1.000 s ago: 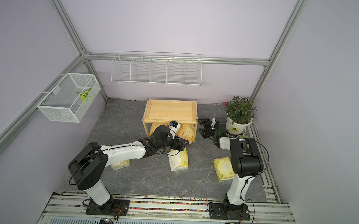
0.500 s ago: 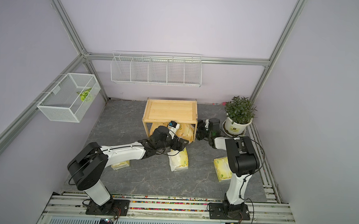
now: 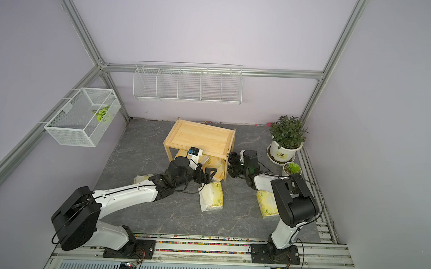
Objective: Place the tissue boxes on the shelf by color
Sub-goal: Adjust the box of tissues on the shelf.
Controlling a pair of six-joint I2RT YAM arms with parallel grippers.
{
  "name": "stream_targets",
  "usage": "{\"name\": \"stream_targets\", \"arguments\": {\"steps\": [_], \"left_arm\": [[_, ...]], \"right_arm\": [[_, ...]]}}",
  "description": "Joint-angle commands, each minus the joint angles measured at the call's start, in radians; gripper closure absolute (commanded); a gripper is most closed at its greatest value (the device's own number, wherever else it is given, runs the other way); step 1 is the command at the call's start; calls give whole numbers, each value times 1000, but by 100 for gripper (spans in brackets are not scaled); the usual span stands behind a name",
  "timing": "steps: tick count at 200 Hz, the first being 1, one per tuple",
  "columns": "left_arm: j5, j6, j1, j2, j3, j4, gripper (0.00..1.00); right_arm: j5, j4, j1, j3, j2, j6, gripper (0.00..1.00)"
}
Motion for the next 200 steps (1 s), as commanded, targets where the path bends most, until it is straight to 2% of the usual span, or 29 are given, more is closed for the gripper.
{"name": "stream_targets", "arguments": {"steps": [1,48,108,154,200], "left_arm": [[-15,-28,-3,14,-25,9,0],[29,-64,-5,43,-43,62,0],[90,-120,-12,118,-43,162,0],[106,-137,-17,195,-7,220,0],[115,-124,-20,277,68,233,0]], "right_arm": [[28,-43,-20,11,-10,-42,18],[25,-69,-32,43,23,-66,18],[-4,-23,-35,83,78,-22,18],[-30,68,-67,102,103,44,20],[-37,55,-94,110,68,41,21]]}}
